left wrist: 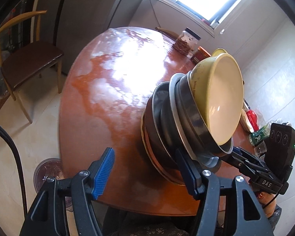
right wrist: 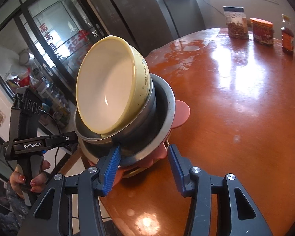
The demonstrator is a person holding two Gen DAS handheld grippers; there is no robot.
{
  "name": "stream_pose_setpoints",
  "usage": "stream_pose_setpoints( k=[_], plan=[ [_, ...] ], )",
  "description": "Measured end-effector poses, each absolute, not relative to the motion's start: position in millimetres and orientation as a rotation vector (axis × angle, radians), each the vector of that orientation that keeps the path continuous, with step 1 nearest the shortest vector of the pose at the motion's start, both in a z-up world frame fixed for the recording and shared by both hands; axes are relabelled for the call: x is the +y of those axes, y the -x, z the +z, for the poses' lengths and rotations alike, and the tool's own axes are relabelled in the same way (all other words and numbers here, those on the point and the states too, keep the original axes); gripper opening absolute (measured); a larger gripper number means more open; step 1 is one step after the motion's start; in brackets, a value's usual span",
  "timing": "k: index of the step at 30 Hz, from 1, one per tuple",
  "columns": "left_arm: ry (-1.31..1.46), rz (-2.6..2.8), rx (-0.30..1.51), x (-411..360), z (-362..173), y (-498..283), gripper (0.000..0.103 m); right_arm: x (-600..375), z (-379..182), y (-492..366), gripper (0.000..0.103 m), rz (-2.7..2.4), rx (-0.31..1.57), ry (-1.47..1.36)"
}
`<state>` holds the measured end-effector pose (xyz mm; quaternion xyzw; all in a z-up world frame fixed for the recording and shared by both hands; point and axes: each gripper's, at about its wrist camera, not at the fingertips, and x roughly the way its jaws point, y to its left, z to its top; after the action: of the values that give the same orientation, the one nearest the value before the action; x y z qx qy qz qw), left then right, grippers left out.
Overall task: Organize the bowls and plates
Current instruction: 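Lower the nested bowls onto the flat steel pan and open the left tool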
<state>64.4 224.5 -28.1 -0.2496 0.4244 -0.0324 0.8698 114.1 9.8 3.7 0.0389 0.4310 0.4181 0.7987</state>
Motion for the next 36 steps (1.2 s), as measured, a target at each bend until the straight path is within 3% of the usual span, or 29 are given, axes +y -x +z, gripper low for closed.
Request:
stream_pose_setpoints(
  k=[21, 36],
  plan=[
    [0.313, -0.28, 0.962, 47, -17, -120, 0.067, -130, 2, -116, 0.05, 0.739, 0.903, -0.129],
    [0.182, -0.167, 0.876, 17, -1, -104, 0.068, -162, 11, -105, 0.051, 0.691, 0.854, -0.194]
  ],
)
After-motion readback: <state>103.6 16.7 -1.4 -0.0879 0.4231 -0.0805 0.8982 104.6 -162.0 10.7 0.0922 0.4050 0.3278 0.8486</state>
